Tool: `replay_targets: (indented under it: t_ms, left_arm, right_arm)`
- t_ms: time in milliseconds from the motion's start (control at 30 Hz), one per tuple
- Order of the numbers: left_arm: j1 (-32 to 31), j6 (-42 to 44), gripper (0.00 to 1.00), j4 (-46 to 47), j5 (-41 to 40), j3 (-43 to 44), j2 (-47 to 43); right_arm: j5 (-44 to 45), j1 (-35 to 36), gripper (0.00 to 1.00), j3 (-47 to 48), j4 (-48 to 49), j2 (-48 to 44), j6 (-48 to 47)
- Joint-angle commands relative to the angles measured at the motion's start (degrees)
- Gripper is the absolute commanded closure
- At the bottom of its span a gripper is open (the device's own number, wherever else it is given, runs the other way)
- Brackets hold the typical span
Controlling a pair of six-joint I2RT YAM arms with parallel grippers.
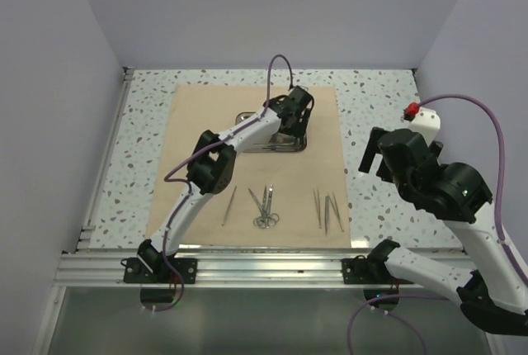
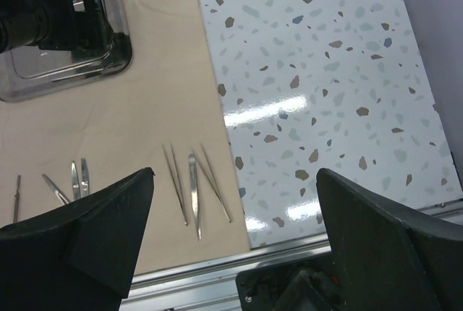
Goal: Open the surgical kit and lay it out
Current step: Pick up the medical item from the container.
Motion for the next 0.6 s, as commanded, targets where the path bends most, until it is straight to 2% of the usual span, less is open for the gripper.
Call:
replay_targets:
  t_ms: [0,67,100,167,200,267,300,367,400,500,567]
  left_arm:
    - [-0.41,0.29,0.20,-5.17,-3.48,-1.46,2.68]
    - [-0.32,0.02,0.24,-5.00,-4.45,-3.49,1.45]
    - [-0.32,-0.15,0.30,-4.91,-4.71,-5.50,1.01]
    - [-0.23,-0.68,0.34,-4.38,-4.72,-7.27,-0.40]
    - [-0.14,-0.77,0.39,-4.12,-4.54,-8.58,-0.75]
    - [-0.23,-1.03,0.44,-4.12,-4.02,-8.94,-0.76]
    - [-0.23,-1.03,0.50,-4.29,-3.84,-8.86,-0.67]
    - [-0.23,-1.12,0.54,-4.73,-3.58,-8.86,-0.40]
    - [-0.23,-1.21,0.60,-5.00,-3.40,-8.94,-0.49]
    - [-0.14,-1.38,0.66,-6.83,-3.05,-9.73,-0.84]
    - [-0.32,-1.74,0.66,-6.85,-3.13,-11.57,-2.77]
  right_arm:
    - [2.75,-0.04,0.02,2.40,-0.94,-0.57,-1.53]
    - [2.75,-0.04,0.01,2.23,-0.86,-0.92,-1.97]
    - [2.66,-0.04,0.02,2.31,-0.68,-0.92,-1.97]
    - [2.58,-0.04,0.02,1.96,-0.33,-1.09,-2.32]
    - [2.58,-0.04,0.02,1.88,-0.15,-1.09,-2.67]
    - [2.58,-0.04,0.02,1.88,0.28,-1.09,-2.85]
    - [2.49,-0.13,0.02,1.79,0.46,-1.01,-2.94]
    - [2.22,-0.04,0.02,1.88,0.81,-0.83,-3.38]
    - [2.22,-0.04,0.02,2.05,0.90,-0.57,-3.55]
    - [2.05,-0.04,0.02,2.66,0.99,-0.22,-3.64]
    - [2.31,-0.04,0.02,3.02,0.82,0.05,-3.73]
